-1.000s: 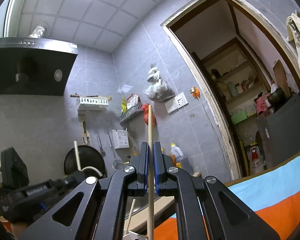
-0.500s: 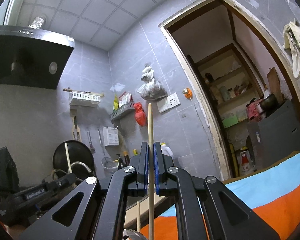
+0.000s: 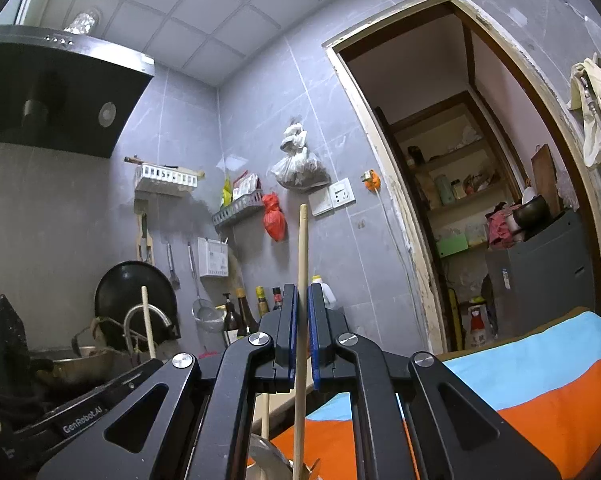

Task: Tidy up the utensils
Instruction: 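Lower the chopsticks into the caddy and open both grippers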

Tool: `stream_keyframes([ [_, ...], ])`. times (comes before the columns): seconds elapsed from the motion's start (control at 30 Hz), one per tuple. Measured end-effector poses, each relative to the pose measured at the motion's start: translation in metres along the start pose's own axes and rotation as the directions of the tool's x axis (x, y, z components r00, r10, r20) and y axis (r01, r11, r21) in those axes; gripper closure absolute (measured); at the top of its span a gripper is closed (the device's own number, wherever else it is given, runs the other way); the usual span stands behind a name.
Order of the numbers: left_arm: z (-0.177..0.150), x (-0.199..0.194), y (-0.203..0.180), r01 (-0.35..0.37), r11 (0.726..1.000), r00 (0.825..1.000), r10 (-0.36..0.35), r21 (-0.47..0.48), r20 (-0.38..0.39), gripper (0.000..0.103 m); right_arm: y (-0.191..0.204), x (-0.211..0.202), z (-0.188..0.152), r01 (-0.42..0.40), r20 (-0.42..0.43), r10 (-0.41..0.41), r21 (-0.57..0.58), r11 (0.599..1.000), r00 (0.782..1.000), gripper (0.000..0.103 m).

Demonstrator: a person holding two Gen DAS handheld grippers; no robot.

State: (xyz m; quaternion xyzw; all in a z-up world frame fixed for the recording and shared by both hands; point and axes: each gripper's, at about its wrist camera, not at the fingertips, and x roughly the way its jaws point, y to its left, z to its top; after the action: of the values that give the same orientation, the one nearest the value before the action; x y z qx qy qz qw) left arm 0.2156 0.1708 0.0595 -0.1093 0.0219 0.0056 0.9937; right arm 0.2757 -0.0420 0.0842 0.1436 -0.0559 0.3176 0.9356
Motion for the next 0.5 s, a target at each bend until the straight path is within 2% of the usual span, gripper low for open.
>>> stream_keyframes([
  [0.2, -0.007, 0.001, -0.004, -0.003, 0.999, 1.000, 0.003, 0.033, -0.025, 0.101, 0.003, 0.000, -0.004, -0.002, -0.012, 0.002, -0.008, 1.000, 1.000, 0.099],
  [0.5, -0.012, 0.004, -0.001, 0.007, 1.000, 0.999, -0.006, 0.021, -0.052, 0.101, 0.003, 0.001, -0.009, -0.008, -0.034, 0.008, -0.016, 1.000, 0.999, 0.099],
])
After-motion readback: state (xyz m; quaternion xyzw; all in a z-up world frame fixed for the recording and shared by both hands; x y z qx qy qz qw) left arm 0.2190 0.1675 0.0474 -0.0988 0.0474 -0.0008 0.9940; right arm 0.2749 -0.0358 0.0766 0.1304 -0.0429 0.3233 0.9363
